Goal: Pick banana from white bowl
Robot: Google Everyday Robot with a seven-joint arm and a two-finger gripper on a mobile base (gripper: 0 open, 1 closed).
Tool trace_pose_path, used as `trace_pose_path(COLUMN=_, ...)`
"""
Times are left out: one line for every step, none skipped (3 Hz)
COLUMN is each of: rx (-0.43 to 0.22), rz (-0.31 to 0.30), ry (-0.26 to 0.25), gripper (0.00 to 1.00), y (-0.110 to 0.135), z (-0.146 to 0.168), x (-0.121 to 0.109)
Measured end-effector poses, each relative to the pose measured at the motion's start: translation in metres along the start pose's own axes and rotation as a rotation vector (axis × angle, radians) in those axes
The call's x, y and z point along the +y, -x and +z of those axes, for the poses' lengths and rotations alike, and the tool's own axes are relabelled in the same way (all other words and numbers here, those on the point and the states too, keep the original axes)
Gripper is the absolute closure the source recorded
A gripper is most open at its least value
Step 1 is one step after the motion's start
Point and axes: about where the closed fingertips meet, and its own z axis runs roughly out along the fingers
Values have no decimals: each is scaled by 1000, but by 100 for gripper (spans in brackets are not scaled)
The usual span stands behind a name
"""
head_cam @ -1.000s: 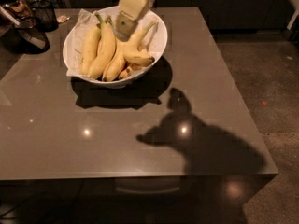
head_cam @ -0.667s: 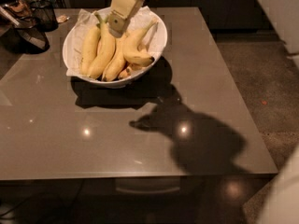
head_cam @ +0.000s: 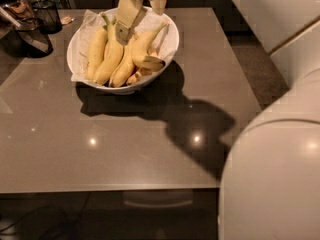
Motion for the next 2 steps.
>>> trace_pose_path(rx=26, rz=21, ry=14, gripper=21, y=2, z=17, x=-5)
trace_pose_path(rx=50, rz=40, ry=25, gripper=29, y=0, z=30, x=-8)
